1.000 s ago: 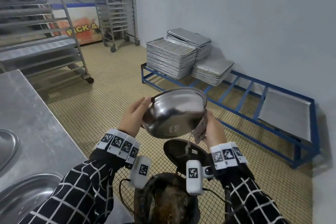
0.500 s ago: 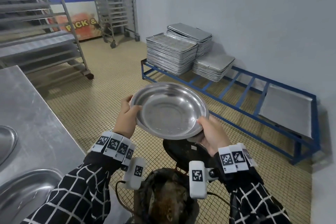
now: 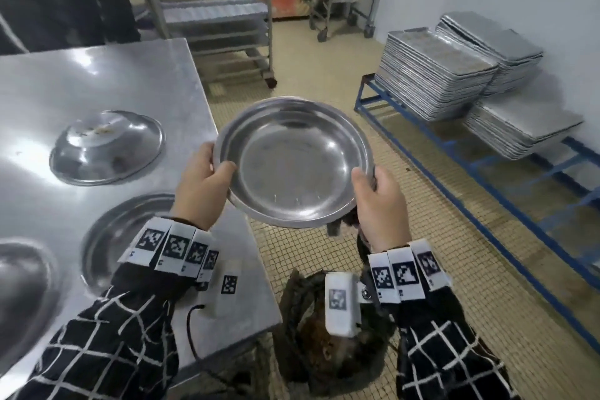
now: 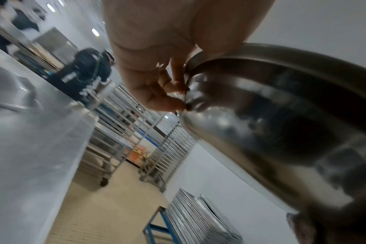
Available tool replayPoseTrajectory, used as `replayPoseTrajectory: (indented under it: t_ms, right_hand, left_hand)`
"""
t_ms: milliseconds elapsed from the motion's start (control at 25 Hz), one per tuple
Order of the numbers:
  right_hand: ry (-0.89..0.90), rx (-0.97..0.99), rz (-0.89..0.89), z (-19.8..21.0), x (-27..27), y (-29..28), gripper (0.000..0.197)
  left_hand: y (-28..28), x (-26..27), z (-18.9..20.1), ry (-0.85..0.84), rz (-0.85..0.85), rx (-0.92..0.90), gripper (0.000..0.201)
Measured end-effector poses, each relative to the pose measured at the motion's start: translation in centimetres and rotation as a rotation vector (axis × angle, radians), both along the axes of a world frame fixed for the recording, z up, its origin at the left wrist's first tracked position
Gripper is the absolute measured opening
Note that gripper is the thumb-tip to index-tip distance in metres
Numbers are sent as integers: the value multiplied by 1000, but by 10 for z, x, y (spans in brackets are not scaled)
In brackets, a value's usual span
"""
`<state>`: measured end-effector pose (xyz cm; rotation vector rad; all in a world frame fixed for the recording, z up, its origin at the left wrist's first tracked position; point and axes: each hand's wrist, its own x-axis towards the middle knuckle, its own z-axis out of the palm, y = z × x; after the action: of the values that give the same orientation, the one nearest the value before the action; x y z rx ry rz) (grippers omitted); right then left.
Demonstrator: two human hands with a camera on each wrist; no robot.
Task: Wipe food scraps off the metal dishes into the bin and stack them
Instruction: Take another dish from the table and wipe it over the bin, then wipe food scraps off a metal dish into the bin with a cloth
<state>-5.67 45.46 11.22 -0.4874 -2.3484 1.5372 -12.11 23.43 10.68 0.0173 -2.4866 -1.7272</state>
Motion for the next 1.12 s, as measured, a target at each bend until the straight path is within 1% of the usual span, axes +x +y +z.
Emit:
replayPoseTrajectory:
  t_ms: [120, 200, 280, 360, 400, 480, 560, 720, 800, 880, 920, 1000, 1120]
  right_hand:
    - [10, -11, 197, 1, -31, -46, 20]
    - [-10, -1, 323, 1, -51, -80, 25]
    - [-41, 42, 436, 3, -71, -116, 33]
    - [-59, 85, 543, 6, -88, -147, 34]
    - [-70, 113, 596, 7, -98, -164, 34]
    - [-91, 192, 675, 9, -117, -199, 35]
    - [-85, 260, 720, 10, -136, -234, 35]
    - [-120, 323, 790, 4, -172, -303, 30]
    - [-175, 336, 837, -2, -190, -342, 32]
    - [-255, 402, 889, -9, -207, -378, 29]
    - [-285, 461, 914, -12, -214, -394, 29]
    - [-311, 581, 951, -18, -224, -421, 40]
    - [-284, 745, 999, -25, -232, -449, 39]
  left_hand:
    - [-62, 8, -1, -22, 135, -13, 16]
    - [-102, 15, 1, -30, 209, -24, 18]
    - [-138, 20, 4, -53, 270, -8, 14]
    - [-171, 22, 6, -78, 316, 30, 4]
    - [-189, 23, 6, -91, 338, 43, 9]
    - [-226, 22, 3, -128, 374, 86, 17]
    - [-261, 19, 2, -145, 386, 117, 19]
    - [-328, 5, -1, -216, 404, 97, 20]
    - [-365, -3, -3, -263, 404, 57, 22]
    - [-397, -10, -4, -301, 401, -25, 20]
    - [-412, -13, -6, -316, 402, -101, 17]
    - [-435, -21, -8, -366, 396, -278, 15]
    - [-459, -33, -10, -435, 343, -452, 22]
